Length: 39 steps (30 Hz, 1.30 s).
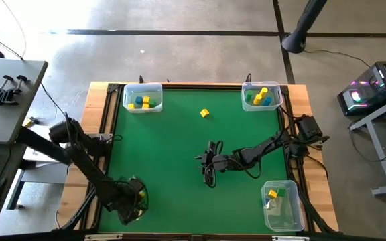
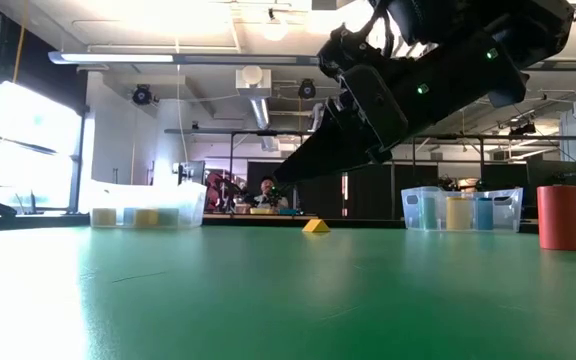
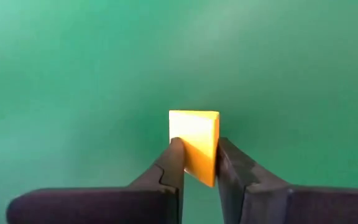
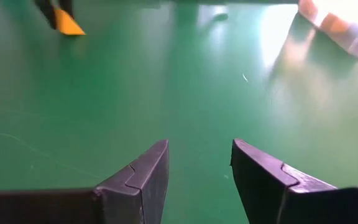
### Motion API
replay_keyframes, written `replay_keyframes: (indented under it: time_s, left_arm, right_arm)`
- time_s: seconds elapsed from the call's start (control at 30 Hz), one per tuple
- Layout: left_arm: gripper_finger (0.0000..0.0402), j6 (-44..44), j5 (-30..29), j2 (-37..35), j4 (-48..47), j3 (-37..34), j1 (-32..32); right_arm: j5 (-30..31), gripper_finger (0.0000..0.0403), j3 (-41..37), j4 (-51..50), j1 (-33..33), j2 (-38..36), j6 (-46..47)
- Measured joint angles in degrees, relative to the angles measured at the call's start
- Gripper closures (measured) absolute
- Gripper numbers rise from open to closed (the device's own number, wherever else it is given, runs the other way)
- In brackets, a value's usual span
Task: Sort blocks by size
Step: Put the yellow triangle block into the bottom transparent bin
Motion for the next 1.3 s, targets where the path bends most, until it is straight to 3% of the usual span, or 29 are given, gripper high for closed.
replay_keyframes:
  time_s: [0.1,0.23,0.33,0.43,0.63,0.8,1.0,1.13,1.3]
  left_arm:
    - [0.0364,5.84,-10.70,-0.74,1.93,-0.49,0.69]
    - [0.0369,18.44,-26.96,-2.73,12.23,-2.78,1.29]
    - [0.0375,23.68,-31.92,-4.03,22.64,-7.86,2.74]
    - [0.0384,31.28,-34.96,-5.00,41.19,-14.80,4.90]
    - [0.0391,53.76,-31.38,-3.62,88.76,-29.97,11.13]
    - [0.0391,70.41,-24.25,-3.30,112.59,-35.96,16.81]
    - [0.0391,80.45,-10.78,-3.32,122.19,-36.14,22.69]
    - [0.0391,82.56,-8.13,-3.32,122.12,-34.60,24.77]
    - [0.0391,83.36,-7.00,-3.32,122.23,-33.01,25.75]
  right_arm:
    - [-0.21,0.0237,0.00,2.30,1.47,0.00,-6.47]
    - [-0.99,0.0237,0.00,6.76,5.03,0.00,-21.72]
    - [-0.93,0.0237,0.21,9.06,6.85,0.00,-33.38]
    - [-0.68,0.0237,0.56,9.96,7.27,0.00,-38.86]
    - [-0.41,0.0237,3.40,11.16,5.37,0.00,-33.73]
    - [-7.29,0.0220,4.83,11.00,3.22,0.00,-31.13]
    - [-7.63,0.0155,6.74,11.16,2.78,0.00,-39.15]
    - [-4.62,0.0119,8.83,11.12,3.28,0.00,-46.00]
    - [4.69,0.0112,10.93,10.87,5.56,0.00,-55.33]
